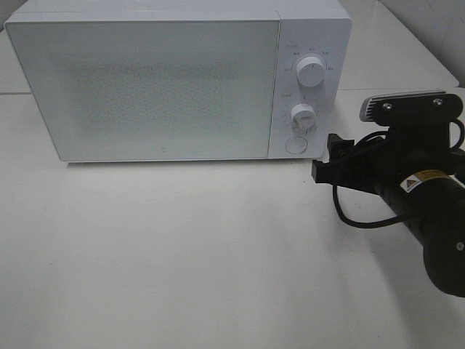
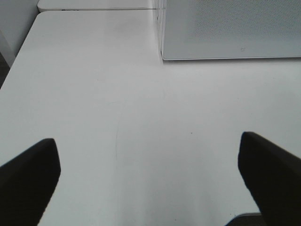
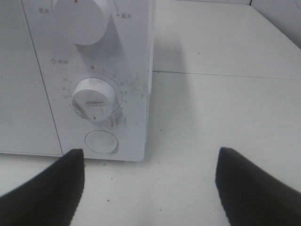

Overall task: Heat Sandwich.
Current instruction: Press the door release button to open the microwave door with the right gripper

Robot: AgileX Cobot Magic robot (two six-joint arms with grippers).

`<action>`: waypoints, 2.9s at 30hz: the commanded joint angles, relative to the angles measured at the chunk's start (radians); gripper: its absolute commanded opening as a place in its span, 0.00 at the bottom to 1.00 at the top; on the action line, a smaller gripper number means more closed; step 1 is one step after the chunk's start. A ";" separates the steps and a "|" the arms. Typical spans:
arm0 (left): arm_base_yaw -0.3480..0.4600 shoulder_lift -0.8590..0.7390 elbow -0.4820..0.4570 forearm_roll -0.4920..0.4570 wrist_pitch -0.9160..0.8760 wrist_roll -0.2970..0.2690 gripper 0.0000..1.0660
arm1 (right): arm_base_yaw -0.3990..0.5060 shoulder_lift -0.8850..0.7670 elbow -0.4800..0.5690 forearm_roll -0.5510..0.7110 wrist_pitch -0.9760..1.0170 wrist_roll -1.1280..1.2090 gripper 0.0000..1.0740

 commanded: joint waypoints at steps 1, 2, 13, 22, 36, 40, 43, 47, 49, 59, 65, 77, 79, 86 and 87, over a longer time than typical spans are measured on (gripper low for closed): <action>0.003 -0.007 0.000 -0.004 -0.010 -0.002 0.92 | 0.026 0.023 -0.028 0.023 -0.008 -0.011 0.70; 0.003 -0.007 0.000 -0.004 -0.010 -0.002 0.92 | 0.035 0.027 -0.033 0.033 -0.006 -0.011 0.70; 0.003 -0.007 0.000 -0.004 -0.010 -0.002 0.92 | 0.081 0.027 -0.064 0.066 0.018 -0.053 0.70; 0.003 -0.007 0.000 -0.004 -0.010 -0.002 0.92 | 0.081 0.027 -0.064 0.066 0.038 0.112 0.70; 0.003 -0.007 0.000 -0.004 -0.010 -0.002 0.92 | 0.081 0.027 -0.064 0.063 0.040 0.673 0.70; 0.003 -0.007 0.000 -0.004 -0.010 -0.002 0.92 | 0.081 0.027 -0.064 0.061 0.041 0.844 0.70; 0.003 -0.007 0.000 -0.004 -0.010 -0.002 0.92 | 0.081 0.027 -0.064 0.061 0.042 0.911 0.70; 0.003 -0.007 0.000 -0.004 -0.010 -0.002 0.92 | 0.081 0.027 -0.064 0.061 0.042 1.063 0.70; 0.003 -0.007 0.000 -0.004 -0.010 -0.002 0.92 | 0.081 0.027 -0.064 0.060 0.042 1.174 0.70; 0.003 -0.007 0.000 -0.004 -0.010 -0.002 0.92 | 0.081 0.027 -0.064 0.061 0.043 1.422 0.63; 0.003 -0.007 0.000 -0.004 -0.010 -0.002 0.92 | 0.081 0.027 -0.064 0.061 0.044 1.515 0.53; 0.003 -0.007 0.000 -0.004 -0.010 -0.002 0.92 | 0.081 0.027 -0.064 0.062 0.090 1.681 0.03; 0.003 -0.007 0.000 -0.004 -0.010 -0.002 0.92 | 0.081 0.027 -0.064 0.062 0.095 1.680 0.00; 0.003 -0.007 0.000 -0.004 -0.010 -0.002 0.92 | 0.079 0.027 -0.064 0.062 0.097 1.677 0.00; 0.003 -0.007 0.000 -0.004 -0.010 -0.002 0.92 | 0.079 0.027 -0.064 0.062 0.100 1.674 0.00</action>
